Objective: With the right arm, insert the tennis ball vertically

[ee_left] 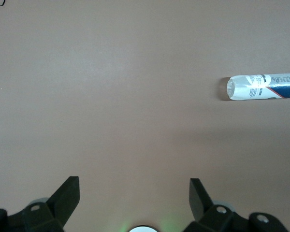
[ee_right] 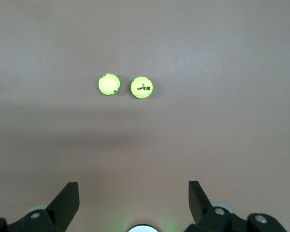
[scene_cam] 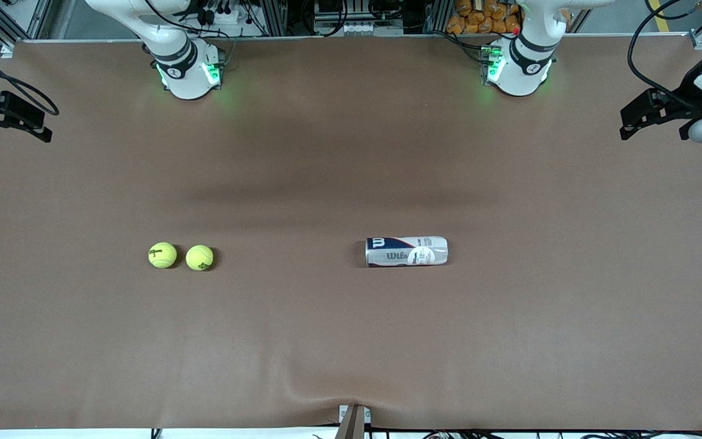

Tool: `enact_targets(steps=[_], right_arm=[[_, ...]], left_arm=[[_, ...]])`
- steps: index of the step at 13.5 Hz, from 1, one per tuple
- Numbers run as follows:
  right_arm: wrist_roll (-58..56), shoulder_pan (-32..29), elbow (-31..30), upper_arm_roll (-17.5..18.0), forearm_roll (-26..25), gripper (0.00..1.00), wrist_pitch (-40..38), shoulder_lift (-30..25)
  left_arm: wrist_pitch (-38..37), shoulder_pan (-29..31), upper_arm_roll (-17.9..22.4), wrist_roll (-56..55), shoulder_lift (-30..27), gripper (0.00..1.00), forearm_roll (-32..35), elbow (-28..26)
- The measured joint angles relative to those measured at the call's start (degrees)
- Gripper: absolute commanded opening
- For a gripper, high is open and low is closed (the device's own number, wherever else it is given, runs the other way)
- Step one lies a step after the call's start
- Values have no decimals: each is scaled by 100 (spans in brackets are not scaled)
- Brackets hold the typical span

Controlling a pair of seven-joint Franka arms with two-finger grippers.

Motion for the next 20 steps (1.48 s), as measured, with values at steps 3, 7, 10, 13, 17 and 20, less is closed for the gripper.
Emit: enact_targets(steps=[3,7,10,13,17,20], right_arm=[[0,0,0,0,0,100,-6,0],[0,0,0,-4,0,100,-7,0],[0,-1,-1,-9,0,100,-9,0],[0,-1,-2,-10,0,100,-10,0],[0,-1,-3,-12,0,100,-11,0],[0,-3,-3,-14,0,100,-11,0]], left_arm=[[-116,0,-23,0,2,100,1,0],[-264,0,-113,22,39,100,1,-68],[-265,-5,-497,32,263,100,1,-139],[-243,-14,-760,31,516,100,4,-139],[-242,-202,-803,225,741,100,6,-140],[-244,-689,-860,275,1032,100,346,-150]])
